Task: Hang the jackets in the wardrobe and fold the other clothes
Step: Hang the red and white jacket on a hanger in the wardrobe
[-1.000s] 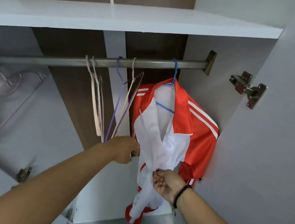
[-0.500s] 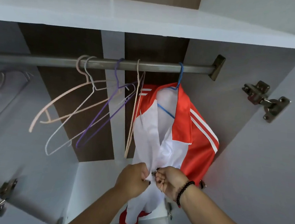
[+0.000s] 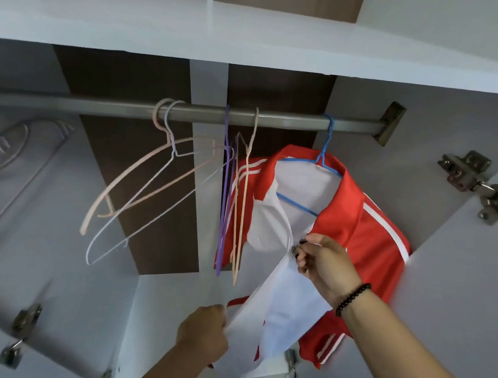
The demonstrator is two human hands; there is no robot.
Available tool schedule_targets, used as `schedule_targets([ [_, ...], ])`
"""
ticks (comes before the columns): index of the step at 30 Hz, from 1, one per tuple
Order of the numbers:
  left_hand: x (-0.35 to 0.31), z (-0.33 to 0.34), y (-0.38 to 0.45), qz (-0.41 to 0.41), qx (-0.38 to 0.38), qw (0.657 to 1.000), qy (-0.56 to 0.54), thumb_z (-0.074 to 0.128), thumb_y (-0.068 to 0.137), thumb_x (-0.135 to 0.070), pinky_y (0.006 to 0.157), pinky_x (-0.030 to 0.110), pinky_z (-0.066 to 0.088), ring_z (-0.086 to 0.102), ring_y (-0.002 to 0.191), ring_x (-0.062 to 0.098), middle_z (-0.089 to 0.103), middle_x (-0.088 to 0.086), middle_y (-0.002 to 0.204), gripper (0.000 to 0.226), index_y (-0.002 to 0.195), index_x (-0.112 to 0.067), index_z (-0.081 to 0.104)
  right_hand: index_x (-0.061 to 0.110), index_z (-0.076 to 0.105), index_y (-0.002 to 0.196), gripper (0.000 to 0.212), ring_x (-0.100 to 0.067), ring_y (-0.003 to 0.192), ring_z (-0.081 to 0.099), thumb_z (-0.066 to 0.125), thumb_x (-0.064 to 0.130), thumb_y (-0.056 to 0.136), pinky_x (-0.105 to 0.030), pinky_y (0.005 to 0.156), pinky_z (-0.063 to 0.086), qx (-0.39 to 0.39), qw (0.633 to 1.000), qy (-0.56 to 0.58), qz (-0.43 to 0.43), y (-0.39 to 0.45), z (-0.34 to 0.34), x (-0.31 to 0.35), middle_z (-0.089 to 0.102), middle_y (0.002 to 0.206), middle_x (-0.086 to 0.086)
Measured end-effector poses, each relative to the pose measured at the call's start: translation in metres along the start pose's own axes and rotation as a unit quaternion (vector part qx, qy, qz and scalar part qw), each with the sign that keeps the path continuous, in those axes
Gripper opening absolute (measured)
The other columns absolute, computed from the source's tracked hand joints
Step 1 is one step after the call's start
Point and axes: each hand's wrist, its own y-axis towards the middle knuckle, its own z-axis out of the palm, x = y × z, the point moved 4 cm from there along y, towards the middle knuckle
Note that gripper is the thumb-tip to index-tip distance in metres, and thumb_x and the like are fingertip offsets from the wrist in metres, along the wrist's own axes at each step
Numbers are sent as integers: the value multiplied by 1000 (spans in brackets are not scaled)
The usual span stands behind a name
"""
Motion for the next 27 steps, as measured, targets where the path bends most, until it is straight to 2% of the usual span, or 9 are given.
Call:
schedule_targets([
  [2, -10, 4, -2, 26, 6, 999, -37, 61, 91, -39, 95, 31, 51, 62, 101, 15, 62, -8, 108, 22, 109, -29, 53, 12, 47, 89, 22, -12, 43, 50, 41, -9, 91, -24, 47, 40, 26, 998, -53, -24, -10, 7, 4, 56, 53, -7],
  [4, -29, -1, -2, 66, -31, 994, -78, 53, 94, -47, 96, 31, 50, 62, 108, 15, 62, -10, 119, 33, 122, -31, 50, 13, 47, 91, 23, -14, 44, 49, 40, -9, 90, -26, 49, 39, 52, 994, -88, -38, -19, 13, 6, 57, 52, -6],
  [8, -74, -32, 3, 140, -163, 971, -103, 38, 100, -42, 82, 28, 51, 64, 99, 17, 66, -4, 113, 33, 129, -28, 46, 11, 47, 93, 22, -17, 48, 48, 40, -9, 92, -28, 52, 38, 89, 987, -126, -39, -33, 20, -1, 57, 55, -8],
  [11, -91, -47, 10, 142, -211, 965, -60, 35, 102, -34, 71, 25, 45, 66, 94, 19, 69, -1, 104, 26, 121, -24, 51, 11, 47, 92, 23, -15, 47, 50, 38, -11, 91, -27, 52, 40, 80, 986, -137, -50, -36, 21, -3, 57, 55, -8],
  [16, -85, -41, 20, 105, -191, 976, 24, 35, 103, -39, 77, 26, 53, 69, 97, 19, 70, 4, 110, 32, 124, -22, 53, 11, 45, 96, 23, -13, 44, 47, 39, -10, 92, -23, 48, 39, 43, 990, -110, -81, -27, 18, 14, 55, 51, -5],
  [22, -67, -37, 25, 79, -181, 980, 20, 30, 104, -42, 75, 28, 53, 69, 96, 19, 71, 3, 106, 37, 115, -20, 57, 12, 46, 95, 22, -15, 46, 47, 41, -9, 91, -26, 50, 39, 31, 991, -67, -111, -8, 24, 35, 57, 53, -7],
  [27, -54, -38, 32, 58, -159, 985, -22, 36, 103, -39, 83, 28, 54, 67, 99, 18, 68, 1, 110, 31, 118, -21, 57, 11, 46, 97, 19, -16, 50, 55, 41, -7, 93, -22, 47, 45, 21, 989, -88, -113, -3, 24, 16, 62, 57, -8],
])
